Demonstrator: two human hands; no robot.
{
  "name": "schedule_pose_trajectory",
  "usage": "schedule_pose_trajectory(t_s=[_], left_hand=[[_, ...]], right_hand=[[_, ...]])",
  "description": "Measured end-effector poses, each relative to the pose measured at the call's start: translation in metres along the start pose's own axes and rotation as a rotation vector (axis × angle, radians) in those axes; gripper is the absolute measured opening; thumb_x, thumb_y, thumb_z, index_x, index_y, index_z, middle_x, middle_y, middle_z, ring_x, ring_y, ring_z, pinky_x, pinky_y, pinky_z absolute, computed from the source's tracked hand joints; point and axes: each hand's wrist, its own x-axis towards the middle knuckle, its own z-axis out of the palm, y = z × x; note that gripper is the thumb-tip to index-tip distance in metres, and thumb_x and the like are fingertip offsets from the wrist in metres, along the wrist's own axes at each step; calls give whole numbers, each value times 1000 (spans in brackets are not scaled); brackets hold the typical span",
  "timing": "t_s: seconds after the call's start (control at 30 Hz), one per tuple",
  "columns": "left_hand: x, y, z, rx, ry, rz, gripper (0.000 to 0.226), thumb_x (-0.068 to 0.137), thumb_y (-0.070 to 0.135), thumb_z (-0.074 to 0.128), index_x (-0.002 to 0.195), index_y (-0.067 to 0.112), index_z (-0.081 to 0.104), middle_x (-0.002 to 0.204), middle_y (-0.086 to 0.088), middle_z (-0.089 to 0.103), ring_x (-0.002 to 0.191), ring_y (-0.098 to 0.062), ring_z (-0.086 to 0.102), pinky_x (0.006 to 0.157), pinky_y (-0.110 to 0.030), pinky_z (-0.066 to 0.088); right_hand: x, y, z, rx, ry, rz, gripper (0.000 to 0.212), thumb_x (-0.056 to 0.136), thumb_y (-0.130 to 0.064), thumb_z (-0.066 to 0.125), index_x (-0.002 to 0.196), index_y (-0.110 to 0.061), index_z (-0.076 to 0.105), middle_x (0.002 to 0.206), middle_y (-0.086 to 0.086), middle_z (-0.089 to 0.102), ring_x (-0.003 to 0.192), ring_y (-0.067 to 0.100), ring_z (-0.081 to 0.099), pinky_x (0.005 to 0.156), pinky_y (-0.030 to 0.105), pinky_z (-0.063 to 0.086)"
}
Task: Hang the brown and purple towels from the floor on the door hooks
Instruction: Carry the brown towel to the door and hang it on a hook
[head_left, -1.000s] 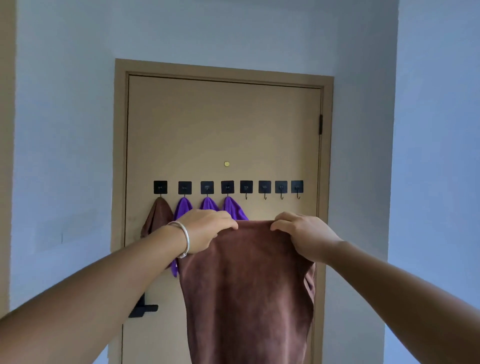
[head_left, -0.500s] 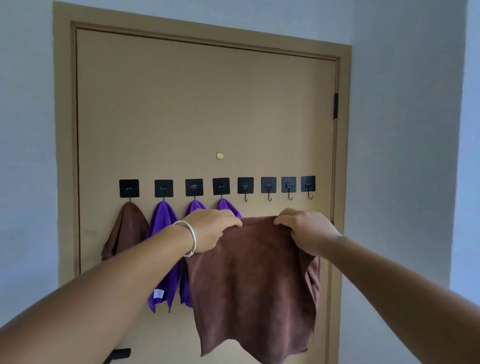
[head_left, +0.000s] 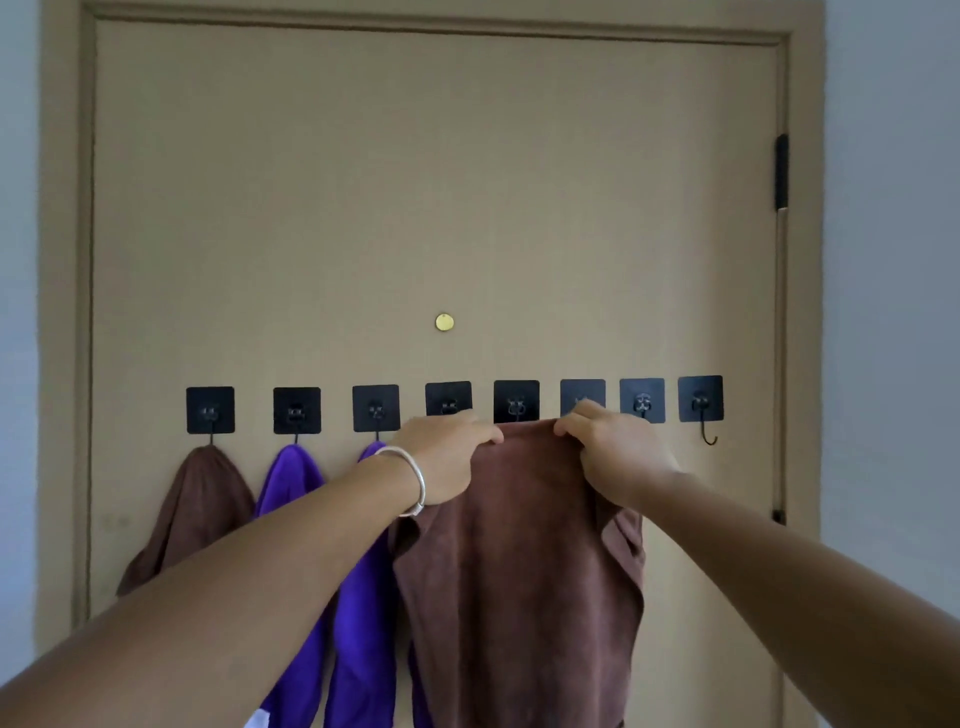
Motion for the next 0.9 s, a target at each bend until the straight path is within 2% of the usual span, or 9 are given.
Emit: schedule_pose_trajectory(t_s=[0.2,0.37,0.47,0.57,0.63,0.7,0.77,0.83,0.9], left_hand=[[48,-18,31,38,-16,-63,57,84,10,39,131,40,47,133,14,48,112,-18,55,91,-33,43],[61,-23,51,106,-25,-65,56,85,12,38,134,38,45,129,11,48,102,-23,59,85,-36,46],[64,-20,58,169,-35,-53,49,86,16,40,129,37,47,122,7,50,95,-25,60,79,-39,47],[63,-12,64,289,-28,-32,36,87,16,44,119,32,53,113,4,49,91,-24,59,66,-34,39],[58,-5,68,348,-51,3,28,85,17,46,110,26,57,108,1,48,94,-25,55,66,-35,35],[53,1,72,366,-54,40,27,84,22,49,108,23,61,110,-1,47,104,-26,48,78,-38,38],[52,7,74,401,-42,55,29,84,27,50,108,18,65,114,-5,47,110,-28,42,89,-39,34],[52,17,79,426,-70,45,31,88,24,47,112,13,64,118,-7,49,113,-30,43,89,-40,33],[52,27,86,402,-153,1,29,92,18,42,114,12,60,119,-9,55,109,-32,53,77,-40,37]], right_hand=[[39,26,46,-35,54,-64,43,87,-6,43,122,-25,56,114,0,55,87,28,60,57,30,35],[47,27,70,-139,43,-83,37,91,-10,42,126,-20,51,116,2,50,94,25,57,56,32,37],[43,20,80,-212,6,-60,33,92,-12,44,125,-17,48,116,4,48,95,25,55,59,34,37],[37,13,88,-230,-15,-8,34,89,-12,53,122,-15,47,113,5,47,94,25,55,59,34,36],[31,7,92,-210,-27,13,31,89,-12,53,120,-13,49,113,6,49,96,26,56,60,34,38],[24,-1,92,-223,-9,5,26,81,-13,67,105,-11,60,100,7,57,81,26,62,51,32,44],[18,-7,96,-214,64,2,28,57,-12,85,78,-12,68,76,6,61,60,24,61,38,28,43],[13,-11,102,-204,125,16,24,54,-11,85,71,-14,67,75,6,63,62,27,61,43,31,47],[9,-14,106,-216,153,40,14,63,-12,75,73,-15,67,83,8,63,71,30,60,55,36,49]])
